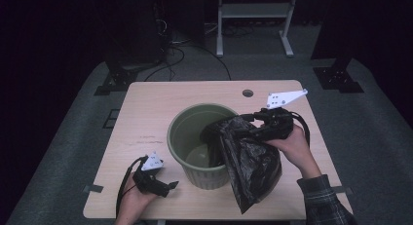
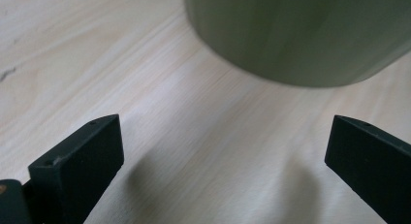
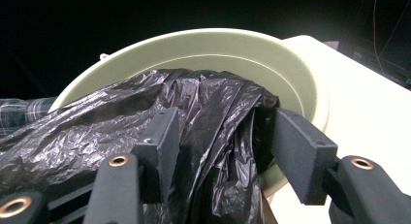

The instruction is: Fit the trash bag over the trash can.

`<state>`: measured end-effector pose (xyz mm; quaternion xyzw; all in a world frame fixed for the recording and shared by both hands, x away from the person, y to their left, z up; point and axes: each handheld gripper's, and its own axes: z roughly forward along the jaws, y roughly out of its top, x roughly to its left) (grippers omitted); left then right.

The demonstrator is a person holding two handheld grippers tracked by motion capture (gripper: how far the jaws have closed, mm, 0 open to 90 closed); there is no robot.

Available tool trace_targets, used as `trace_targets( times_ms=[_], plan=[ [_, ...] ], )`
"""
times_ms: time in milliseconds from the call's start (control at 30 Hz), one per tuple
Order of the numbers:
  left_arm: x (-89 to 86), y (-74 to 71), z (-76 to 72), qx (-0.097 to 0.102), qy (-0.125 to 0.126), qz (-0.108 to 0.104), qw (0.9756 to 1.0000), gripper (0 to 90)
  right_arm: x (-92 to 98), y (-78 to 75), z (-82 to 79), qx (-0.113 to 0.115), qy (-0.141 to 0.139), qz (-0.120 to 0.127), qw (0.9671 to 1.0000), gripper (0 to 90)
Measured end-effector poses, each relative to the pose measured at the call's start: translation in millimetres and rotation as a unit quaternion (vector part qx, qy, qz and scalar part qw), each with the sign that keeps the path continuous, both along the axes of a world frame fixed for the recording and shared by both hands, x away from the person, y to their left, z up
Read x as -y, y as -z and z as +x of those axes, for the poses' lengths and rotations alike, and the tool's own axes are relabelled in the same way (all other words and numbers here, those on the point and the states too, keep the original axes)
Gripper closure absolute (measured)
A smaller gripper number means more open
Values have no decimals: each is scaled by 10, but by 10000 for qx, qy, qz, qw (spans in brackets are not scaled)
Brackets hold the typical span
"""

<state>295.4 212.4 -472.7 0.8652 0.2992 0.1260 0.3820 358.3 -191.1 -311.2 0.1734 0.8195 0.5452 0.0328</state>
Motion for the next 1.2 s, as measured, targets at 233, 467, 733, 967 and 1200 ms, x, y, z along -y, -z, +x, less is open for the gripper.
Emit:
trace_targets(
  times_ms=[233, 467, 733, 967, 1200],
  plan=[
    [-43, -224, -34, 57, 333, -440, 9985, 63, -16, 9, 7, -5, -31, -7, 10000, 429],
    [-73, -480, -83, 69, 773, -861, 9933, 208, -20, 13, 21, 1, -62, -10, 10000, 431],
    [-76, -850, -139, 399, 912, -903, 9909, 216, -15, 4, 43, 15, -79, -29, 10000, 465],
    [-127, -1093, -175, 471, 1061, -989, 9883, 217, -18, 13, 54, -29, -133, -45, 9999, 543],
    [-152, -1326, -191, 574, 1246, -1119, 9842, 217, -59, 8, 61, -73, -250, -174, 9995, 788]
  ],
)
